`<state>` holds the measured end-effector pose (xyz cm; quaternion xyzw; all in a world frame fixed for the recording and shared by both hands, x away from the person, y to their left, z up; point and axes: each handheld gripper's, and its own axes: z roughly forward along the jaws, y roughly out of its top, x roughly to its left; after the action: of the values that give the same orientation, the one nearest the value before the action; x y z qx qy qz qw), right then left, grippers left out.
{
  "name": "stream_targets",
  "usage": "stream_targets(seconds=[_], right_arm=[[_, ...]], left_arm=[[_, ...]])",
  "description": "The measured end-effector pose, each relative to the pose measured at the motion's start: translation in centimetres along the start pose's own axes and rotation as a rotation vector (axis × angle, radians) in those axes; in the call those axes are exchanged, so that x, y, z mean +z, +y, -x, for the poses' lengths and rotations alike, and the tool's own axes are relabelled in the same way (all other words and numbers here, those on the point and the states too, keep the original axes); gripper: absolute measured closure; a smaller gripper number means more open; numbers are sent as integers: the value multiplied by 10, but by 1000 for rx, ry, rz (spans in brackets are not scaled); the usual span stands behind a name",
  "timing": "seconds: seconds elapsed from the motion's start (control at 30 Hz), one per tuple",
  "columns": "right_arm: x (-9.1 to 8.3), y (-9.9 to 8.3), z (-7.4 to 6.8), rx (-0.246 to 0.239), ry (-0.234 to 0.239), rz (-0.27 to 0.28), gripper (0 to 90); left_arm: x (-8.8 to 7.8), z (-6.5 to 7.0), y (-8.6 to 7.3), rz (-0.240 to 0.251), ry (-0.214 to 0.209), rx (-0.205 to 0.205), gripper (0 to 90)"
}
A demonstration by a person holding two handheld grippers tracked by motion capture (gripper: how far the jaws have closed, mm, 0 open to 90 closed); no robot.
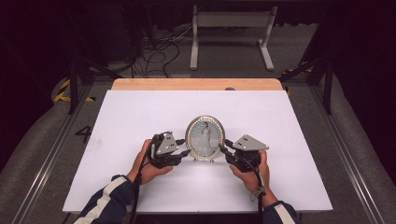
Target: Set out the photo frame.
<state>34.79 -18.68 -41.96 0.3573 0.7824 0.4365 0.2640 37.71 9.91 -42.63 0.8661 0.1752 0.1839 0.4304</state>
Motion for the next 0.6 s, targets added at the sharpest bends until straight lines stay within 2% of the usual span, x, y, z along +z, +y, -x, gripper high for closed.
stream_targets(seconds=[0.13,0.43,0.6], right_arm=[[0,-1,0,-2,-1,-9,684],[-2,-4,2,-40,18,-23,585],[-3,-3,0,-75,18,-41,477]], left_arm=[[-1,0,0,1,0,4,545],[-1,1,-1,-13,2,11,489],[0,0,-2,-21,7,8,420]])
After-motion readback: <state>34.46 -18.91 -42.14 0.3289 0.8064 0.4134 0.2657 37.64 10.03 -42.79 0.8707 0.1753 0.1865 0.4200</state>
